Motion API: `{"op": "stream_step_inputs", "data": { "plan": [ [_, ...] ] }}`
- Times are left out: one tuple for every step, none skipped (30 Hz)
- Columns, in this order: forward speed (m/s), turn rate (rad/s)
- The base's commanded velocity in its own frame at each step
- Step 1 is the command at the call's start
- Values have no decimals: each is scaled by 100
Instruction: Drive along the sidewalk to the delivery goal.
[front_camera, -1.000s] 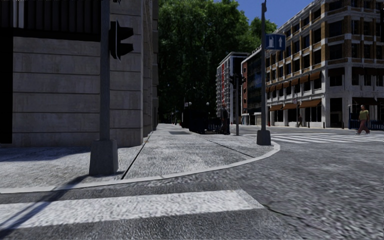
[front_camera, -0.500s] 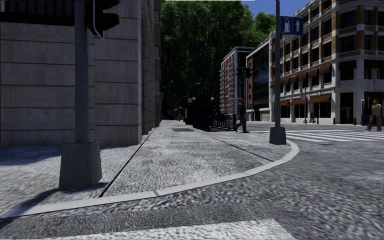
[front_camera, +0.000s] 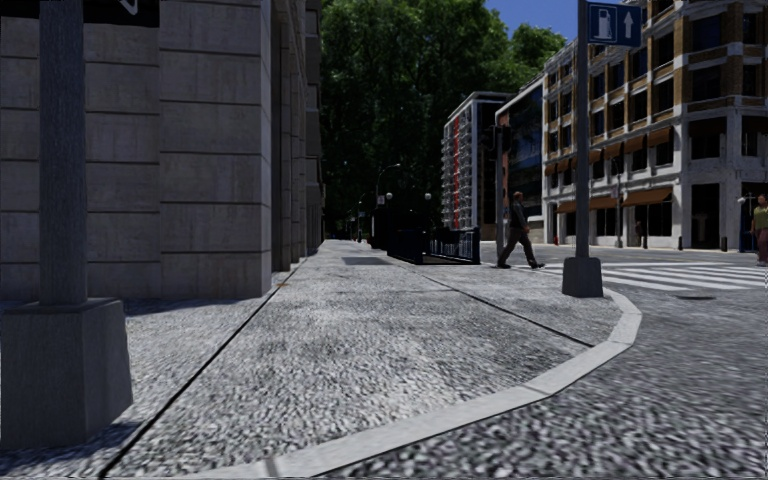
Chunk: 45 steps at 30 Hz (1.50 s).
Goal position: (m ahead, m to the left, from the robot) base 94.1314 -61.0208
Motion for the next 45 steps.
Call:
{"op": "stream_step_inputs", "data": {
  "plan": [
    [148, 0],
    [148, 0],
    [148, 0],
    [148, 0],
    [148, 0],
    [148, 0],
    [148, 0],
    [148, 0],
    [148, 0],
    [148, 0],
    [148, 0],
    [148, 0],
    [148, 1],
    [148, 1],
    [148, 4],
    [148, 6],
    [148, 8],
    [148, 8],
    [148, 11],
    [148, 13],
    [148, 15],
    [148, 16],
    [148, 16],
    [148, 17],
    [148, 17],
    [148, 17],
    [148, 17],
    [148, 17],
    [148, 17],
    [148, 17],
    [148, 17],
    [148, 17],
    [148, 17],
    [148, 17],
    [148, 17],
    [148, 17],
    [148, 17],
    [148, 17],
    [148, 17],
    [148, 17],
    [148, 17],
    [148, 17],
    [148, 17],
    [148, 17],
    [148, 17]
  ]
}}
